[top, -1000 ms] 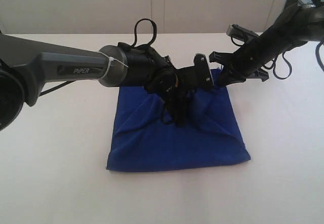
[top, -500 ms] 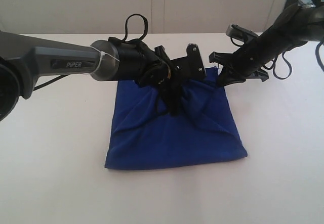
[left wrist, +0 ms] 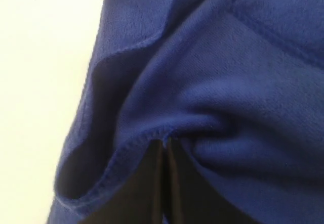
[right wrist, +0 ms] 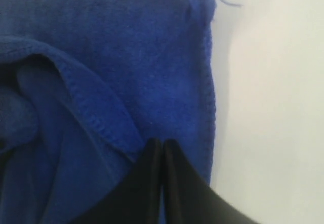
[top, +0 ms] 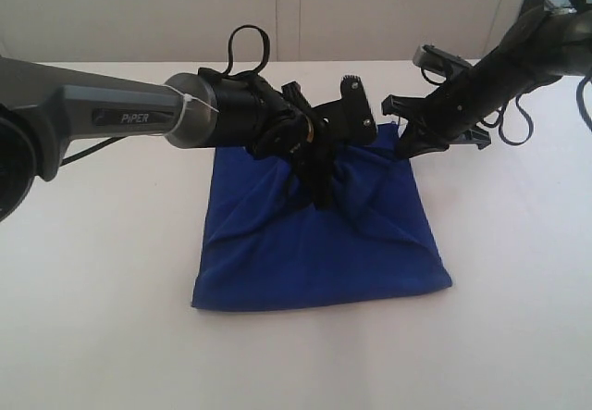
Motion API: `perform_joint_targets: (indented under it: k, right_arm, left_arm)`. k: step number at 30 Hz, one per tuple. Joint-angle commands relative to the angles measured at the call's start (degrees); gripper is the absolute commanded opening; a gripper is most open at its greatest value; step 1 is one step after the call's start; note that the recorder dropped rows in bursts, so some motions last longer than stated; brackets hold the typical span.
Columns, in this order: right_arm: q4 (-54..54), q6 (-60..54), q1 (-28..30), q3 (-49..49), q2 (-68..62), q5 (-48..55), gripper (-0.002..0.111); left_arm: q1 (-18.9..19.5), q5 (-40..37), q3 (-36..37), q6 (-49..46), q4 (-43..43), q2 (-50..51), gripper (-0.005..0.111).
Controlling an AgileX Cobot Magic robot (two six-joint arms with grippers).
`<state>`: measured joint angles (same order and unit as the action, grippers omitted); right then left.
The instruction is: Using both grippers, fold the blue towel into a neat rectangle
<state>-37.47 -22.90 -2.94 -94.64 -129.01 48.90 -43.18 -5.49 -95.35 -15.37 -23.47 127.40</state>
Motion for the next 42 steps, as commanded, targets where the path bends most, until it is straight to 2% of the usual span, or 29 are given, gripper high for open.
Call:
perform_joint_targets:
  k: [1, 6, 10, 20, 29, 34, 37, 42]
  right_arm:
    - [-0.5, -3.0, 0.3, -0.1, 1.0, 0.8, 0.0]
    - [-0.9, -6.1, 0.3, -0.1, 4.6, 1.8, 0.0]
    - [-0.9, -8.9, 0.0, -0.1, 8.7, 4.5, 0.0]
    - [0.0, -8.8, 0.0, 1.8, 18.2, 10.6, 0.0]
    - [0.0, -8.8, 0.0, 10.7, 27.5, 9.7, 0.0]
    - [0.0, -9.9, 0.0, 17.3, 33.9, 9.6, 0.0]
    - [0.0, -10.2, 0.0, 20.7, 37.7, 9.7, 0.0]
    - [0.0, -11.4, 0.0, 25.9, 45.5, 9.7, 0.0]
  left_arm:
    - [0.2, -5.8, -0.1, 6.6, 1.3, -2.7, 0.0]
    - [0.7, -16.5, -0.1, 15.4, 1.5, -9.2, 0.0]
    - [0.8, -23.6, -0.1, 18.6, 1.8, -15.0, 0.0]
    - [0.8, -32.7, -0.1, 18.6, 10.2, -23.5, 0.0]
    - [0.8, -40.2, -0.1, 18.6, 18.1, -30.5, 0.0]
    - [0.8, -48.5, -0.1, 18.7, 22.6, -37.3, 0.0]
    - [0.8, -51.8, 2.0, 18.6, 23.5, -40.0, 0.0]
    - [0.8, -50.0, 10.0, 18.3, 30.5, -47.3, 0.0]
